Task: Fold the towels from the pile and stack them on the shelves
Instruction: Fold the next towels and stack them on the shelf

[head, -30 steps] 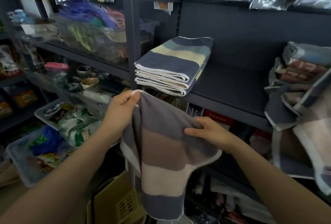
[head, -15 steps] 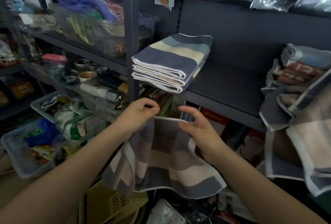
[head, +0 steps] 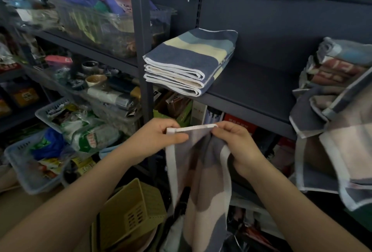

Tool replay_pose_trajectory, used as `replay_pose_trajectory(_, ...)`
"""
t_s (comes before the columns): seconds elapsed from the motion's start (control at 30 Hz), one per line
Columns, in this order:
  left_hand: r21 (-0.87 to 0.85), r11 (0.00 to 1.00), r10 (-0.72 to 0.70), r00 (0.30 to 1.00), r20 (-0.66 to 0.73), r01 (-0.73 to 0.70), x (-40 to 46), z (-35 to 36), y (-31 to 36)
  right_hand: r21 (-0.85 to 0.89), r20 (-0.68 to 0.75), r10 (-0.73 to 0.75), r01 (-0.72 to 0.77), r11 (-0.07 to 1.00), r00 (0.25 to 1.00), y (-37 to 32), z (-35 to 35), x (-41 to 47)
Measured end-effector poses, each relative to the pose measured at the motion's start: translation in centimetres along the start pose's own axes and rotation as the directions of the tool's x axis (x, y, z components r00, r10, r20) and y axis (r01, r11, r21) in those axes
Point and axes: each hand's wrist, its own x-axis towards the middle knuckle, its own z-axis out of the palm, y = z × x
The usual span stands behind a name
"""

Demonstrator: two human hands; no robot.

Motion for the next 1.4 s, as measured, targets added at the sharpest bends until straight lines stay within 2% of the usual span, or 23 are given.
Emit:
replay_pose_trajectory(0.07, -0.197, 0.979, -0.072, 0.995, -0.071, 0.057, -0.2, 0.4, -0.2, -0.040, -0.011, 0.010, -0.010, 0.999, 1.000, 0.2, 0.0, -0.3)
replay_pose_trajectory(0.13, -0.346, 0.937, -0.117, 0.979, -0.168, 0.052, 0.0, 1.2, -0.1, -0.078, -0.006, -0.012, 0.012, 0.997, 1.000, 0.5, 0.5, -0.9)
replay_pose_trajectory(0.2, -0.411, 0.912, -0.122, 0.962, -0.245, 0.011, 0.1, 2.0, 0.1, -0.092, 0.017, -0.069, 0.071, 0.993, 0.997, 0.9, 1.2, -1.6)
replay_pose_trajectory(0.33, -0.430, 0.901, -0.095, 0.943, -0.319, -0.055, -0.2, 3.4, 0.8, -0.190, 0.092, -0.294, 0.307, 0.933, 0.951, 0.9, 1.8, -2.6)
replay_pose_trajectory(0.4, -0.405, 0.911, -0.065, 0.939, -0.338, -0.082, -0.1, 3.6, 0.7, -0.195, 0.231, -0.274, 0.320, 0.927, 0.934, 0.5, 1.9, -2.6)
replay_pose_trajectory(0.47, -0.378, 0.921, -0.033, 0.947, -0.320, -0.095, -0.1, 3.4, 0.6, -0.249, 0.308, -0.255, 0.336, 0.908, 0.917, 0.4, 1.7, -2.4)
replay_pose_trajectory(0.63, -0.364, 0.927, -0.035, 0.944, -0.327, -0.092, -0.6, 3.1, 0.6, -0.455, 0.227, -0.448, 0.501, 0.736, 0.865, 0.4, 2.0, -1.8)
replay_pose_trajectory(0.73, -0.359, 0.931, -0.069, 0.934, -0.350, -0.066, -0.8, 2.8, 0.3, -0.547, 0.198, -0.488, 0.509, 0.665, 0.850, 0.7, 2.9, -1.5)
replay_pose_trajectory(0.97, -0.412, 0.910, -0.153, 0.898, -0.413, -0.035, -0.7, 2.0, -0.6, -0.532, 0.248, -0.398, 0.468, 0.706, 0.883, 1.7, 4.5, -1.5)
replay_pose_trajectory(1.17, -0.456, 0.887, -0.121, 0.916, -0.382, -0.073, -1.5, 2.6, -0.2, -0.440, 0.119, -0.407, 0.416, 0.796, 0.906, 1.8, 5.2, -0.8)
replay_pose_trajectory(1.4, -0.653, 0.749, -0.161, 0.925, -0.345, -0.113, -2.2, 3.6, 0.4, -0.436, 0.051, -0.453, 0.428, 0.792, 0.890, 1.6, 6.0, -1.2)
